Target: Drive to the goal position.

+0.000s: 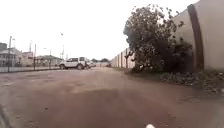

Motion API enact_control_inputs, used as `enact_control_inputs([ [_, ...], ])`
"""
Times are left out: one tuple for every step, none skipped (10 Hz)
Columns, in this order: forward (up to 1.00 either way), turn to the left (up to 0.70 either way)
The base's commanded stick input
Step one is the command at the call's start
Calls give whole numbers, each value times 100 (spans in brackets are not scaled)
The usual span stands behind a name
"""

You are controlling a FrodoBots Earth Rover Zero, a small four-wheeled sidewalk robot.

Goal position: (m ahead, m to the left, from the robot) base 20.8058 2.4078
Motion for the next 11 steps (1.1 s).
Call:
enact_control_inputs([
  [70,0],
  [70,0],
  [70,0],
  [70,0],
  [70,0],
  [70,0],
  [70,0],
  [70,0],
  [70,0],
  [70,0],
  [70,0],
])
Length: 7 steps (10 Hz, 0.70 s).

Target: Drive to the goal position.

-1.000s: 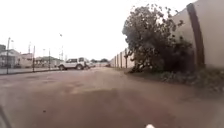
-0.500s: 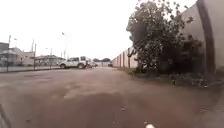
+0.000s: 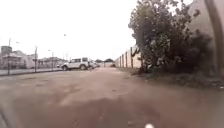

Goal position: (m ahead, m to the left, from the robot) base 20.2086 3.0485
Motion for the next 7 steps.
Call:
enact_control_inputs([
  [70,0],
  [70,0],
  [70,0],
  [70,0],
  [70,0],
  [70,0],
  [70,0],
])
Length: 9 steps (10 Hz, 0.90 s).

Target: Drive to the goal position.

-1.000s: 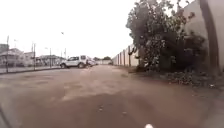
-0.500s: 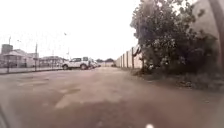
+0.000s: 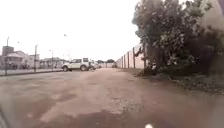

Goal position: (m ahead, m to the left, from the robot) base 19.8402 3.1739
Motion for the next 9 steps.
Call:
enact_control_inputs([
  [70,0],
  [70,0],
  [70,0],
  [70,0],
  [70,0],
  [70,0],
  [70,0],
  [70,0],
  [70,0],
])
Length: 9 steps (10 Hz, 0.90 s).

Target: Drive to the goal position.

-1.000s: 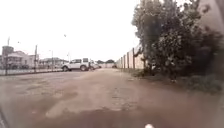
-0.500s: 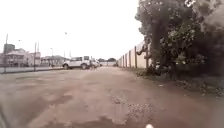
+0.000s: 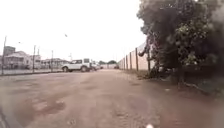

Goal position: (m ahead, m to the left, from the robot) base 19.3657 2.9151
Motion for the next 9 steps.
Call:
enact_control_inputs([
  [70,0],
  [70,0],
  [70,0],
  [70,0],
  [70,0],
  [70,0],
  [70,0],
  [70,0],
  [70,0],
])
